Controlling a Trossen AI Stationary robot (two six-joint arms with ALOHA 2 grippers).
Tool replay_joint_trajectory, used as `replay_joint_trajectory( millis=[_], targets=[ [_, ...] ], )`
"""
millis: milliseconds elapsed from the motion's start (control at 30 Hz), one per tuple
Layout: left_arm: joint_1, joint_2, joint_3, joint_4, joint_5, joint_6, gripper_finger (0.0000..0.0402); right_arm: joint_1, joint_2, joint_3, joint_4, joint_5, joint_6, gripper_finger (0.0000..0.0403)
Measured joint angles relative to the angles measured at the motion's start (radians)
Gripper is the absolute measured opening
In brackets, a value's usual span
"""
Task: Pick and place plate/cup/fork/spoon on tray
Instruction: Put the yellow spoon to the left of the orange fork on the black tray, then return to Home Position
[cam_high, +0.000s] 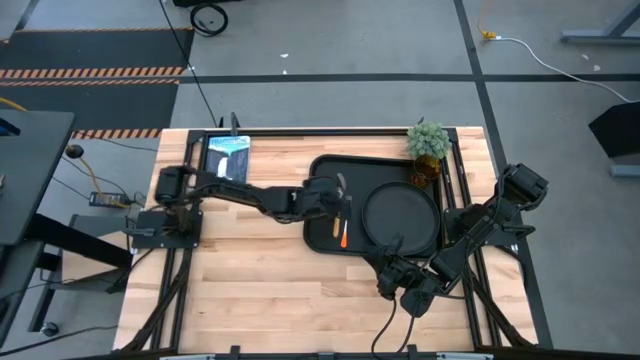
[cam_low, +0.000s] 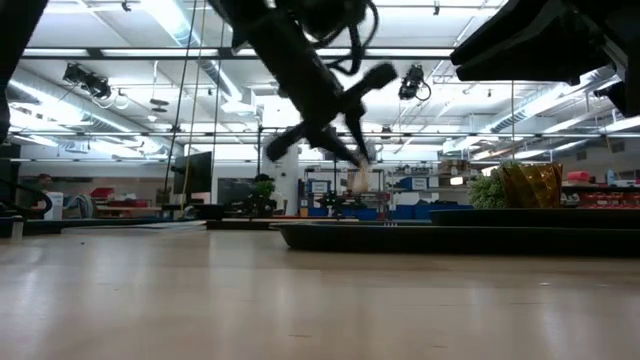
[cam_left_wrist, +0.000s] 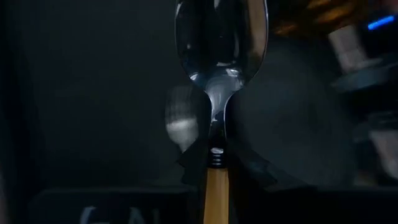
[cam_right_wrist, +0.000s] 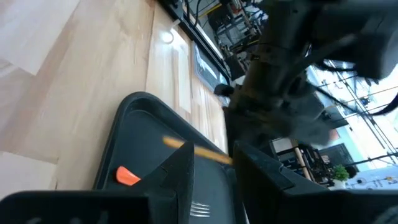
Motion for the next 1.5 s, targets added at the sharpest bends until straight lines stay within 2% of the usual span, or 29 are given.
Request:
replay_joint_trajectory(
  millis=[200,467,700,967,1133,1267,1367,1500],
  targets=[
    [0.007,0.121,0.168,-0.258,0.022,-0.016,0.0054,0.006,-0.002,0.000,-0.007,0.000,0.002,0.0119],
    [0.011,0.189,0.180,-0.288,0.090,-0.070,0.0054,0.008,-0.002,0.000,-0.003,-0.001,0.002,0.0119],
    [0.012,0.195,0.180,-0.321,0.088,-0.089,0.0056,0.009,-0.002,0.000,-0.002,-0.004,0.002,0.0119],
    [0.011,0.195,0.180,-0.322,0.087,-0.078,0.0088,0.009,-0.002,0.000,-0.002,-0.004,0.002,0.0119],
    [0.012,0.194,0.180,-0.323,0.088,-0.030,0.0104,0.009,-0.002,0.000,-0.002,-0.004,0.002,0.0119],
    [0.026,0.182,0.180,-0.333,0.155,0.058,0.0103,0.007,-0.002,0.000,-0.013,-0.005,0.002,0.0119],
    [0.040,0.166,0.181,-0.340,0.207,0.112,0.0097,-0.013,-0.002,0.000,-0.032,-0.046,0.002,0.0113],
    [0.046,0.139,0.179,-0.371,0.217,0.169,0.0089,-0.054,-0.020,-0.026,-0.044,-0.084,0.006,0.0096]
  ],
)
